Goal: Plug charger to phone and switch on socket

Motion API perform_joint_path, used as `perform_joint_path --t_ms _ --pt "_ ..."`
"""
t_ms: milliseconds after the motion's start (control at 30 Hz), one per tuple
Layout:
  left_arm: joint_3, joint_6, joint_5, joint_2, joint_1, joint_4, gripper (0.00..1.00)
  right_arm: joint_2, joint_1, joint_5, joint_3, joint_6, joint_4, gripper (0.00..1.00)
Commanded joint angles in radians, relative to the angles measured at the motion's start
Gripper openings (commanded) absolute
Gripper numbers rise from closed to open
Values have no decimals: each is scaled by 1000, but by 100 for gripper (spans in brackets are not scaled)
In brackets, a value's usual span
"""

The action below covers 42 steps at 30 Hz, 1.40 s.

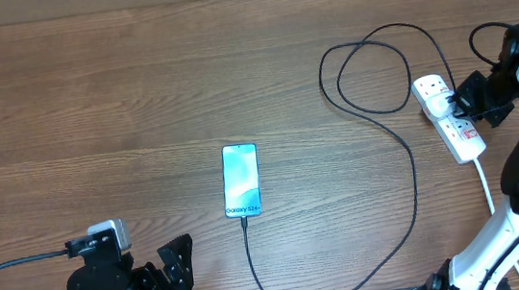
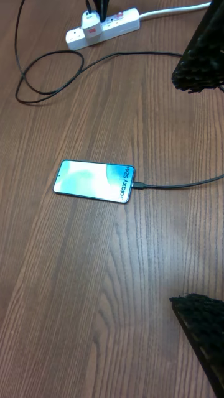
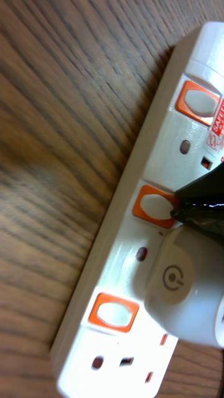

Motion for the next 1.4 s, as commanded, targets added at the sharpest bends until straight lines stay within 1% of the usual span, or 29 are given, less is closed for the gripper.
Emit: perform_joint_path --t_ms 0,133,367,533,667,767,967,1233,1367 --pt "-4 -9 -12 -5 -6 2 100 77 1 -26 13 -15 -11 4" --pt "-4 -9 -12 -5 -6 1 100 124 1 -21 13 -15 -30 4" --pt "-4 -9 -12 -5 -6 1 100 126 -4 100 42 -14 -66 4" --pt "-4 -9 -12 -5 -6 1 100 116 -20 203 152 -10 -194 4" --pt "-4 -10 -12 -5 -6 1 100 103 -33 201 281 -11 -306 4" --pt "-4 -10 -12 -5 -6 1 100 103 -34 189 363 -24 -377 4" --pt "-4 -9 -12 -5 -6 1 100 103 -33 19 384 -144 -394 4" --pt "-4 -10 -12 -5 -6 1 100 104 -31 -61 373 -150 -367 4" --pt "-4 -9 -12 -5 -6 1 100 104 -21 -63 334 -150 -332 4"
